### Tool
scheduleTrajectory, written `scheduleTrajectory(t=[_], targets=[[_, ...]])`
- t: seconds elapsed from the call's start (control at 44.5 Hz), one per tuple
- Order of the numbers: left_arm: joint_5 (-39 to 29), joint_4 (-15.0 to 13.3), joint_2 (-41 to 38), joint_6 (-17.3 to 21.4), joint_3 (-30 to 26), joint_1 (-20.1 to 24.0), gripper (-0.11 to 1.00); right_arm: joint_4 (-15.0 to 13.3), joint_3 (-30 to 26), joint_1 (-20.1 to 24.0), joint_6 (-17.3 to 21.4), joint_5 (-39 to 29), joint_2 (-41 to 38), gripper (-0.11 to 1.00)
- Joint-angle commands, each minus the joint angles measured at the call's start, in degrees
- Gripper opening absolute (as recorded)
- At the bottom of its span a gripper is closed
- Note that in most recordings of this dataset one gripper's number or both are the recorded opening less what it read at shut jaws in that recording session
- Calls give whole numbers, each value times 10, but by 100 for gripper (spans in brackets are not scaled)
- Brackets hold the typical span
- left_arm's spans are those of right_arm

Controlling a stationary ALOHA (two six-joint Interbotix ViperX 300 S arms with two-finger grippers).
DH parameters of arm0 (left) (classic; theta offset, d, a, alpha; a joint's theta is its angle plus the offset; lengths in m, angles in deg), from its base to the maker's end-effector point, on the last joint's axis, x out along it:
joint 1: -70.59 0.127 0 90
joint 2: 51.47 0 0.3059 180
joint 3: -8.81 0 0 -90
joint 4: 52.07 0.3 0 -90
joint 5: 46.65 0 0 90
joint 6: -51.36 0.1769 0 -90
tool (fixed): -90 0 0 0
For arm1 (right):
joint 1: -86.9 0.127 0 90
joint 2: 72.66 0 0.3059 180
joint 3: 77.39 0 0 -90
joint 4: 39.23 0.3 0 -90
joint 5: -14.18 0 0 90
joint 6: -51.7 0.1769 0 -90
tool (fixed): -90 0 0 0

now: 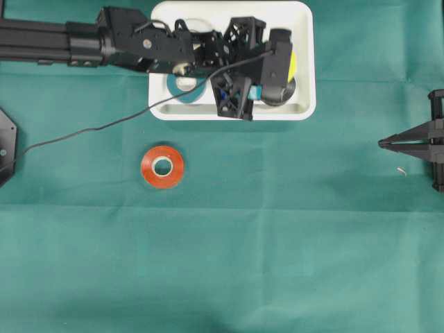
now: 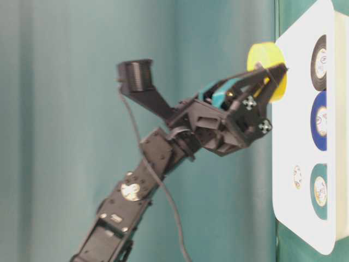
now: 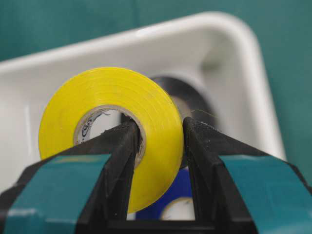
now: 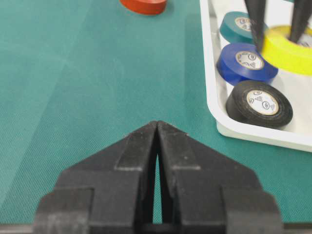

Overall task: Put the tape into the white case with the left arm.
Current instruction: 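Lift the yellow roll and carry it into the white tray, then open the left gripper to release the yellow roll in the tray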

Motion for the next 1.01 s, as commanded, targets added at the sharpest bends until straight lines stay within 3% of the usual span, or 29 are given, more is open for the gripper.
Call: scheduleTrajectory(t=[0.0, 0.808, 0.831, 0.988], targets=[[6, 1, 6, 1, -14, 7, 27, -14, -4, -1, 0, 6, -4, -9], [4, 0, -7, -4, -31, 13, 28, -14, -4, 0, 0, 6, -3, -9], [4, 0, -8, -4, -31, 13, 31, -14, -4, -1, 0, 6, -4, -9], [-4, 0, -7, -4, -31, 13, 79, -15, -4, -1, 0, 6, -4, -9]])
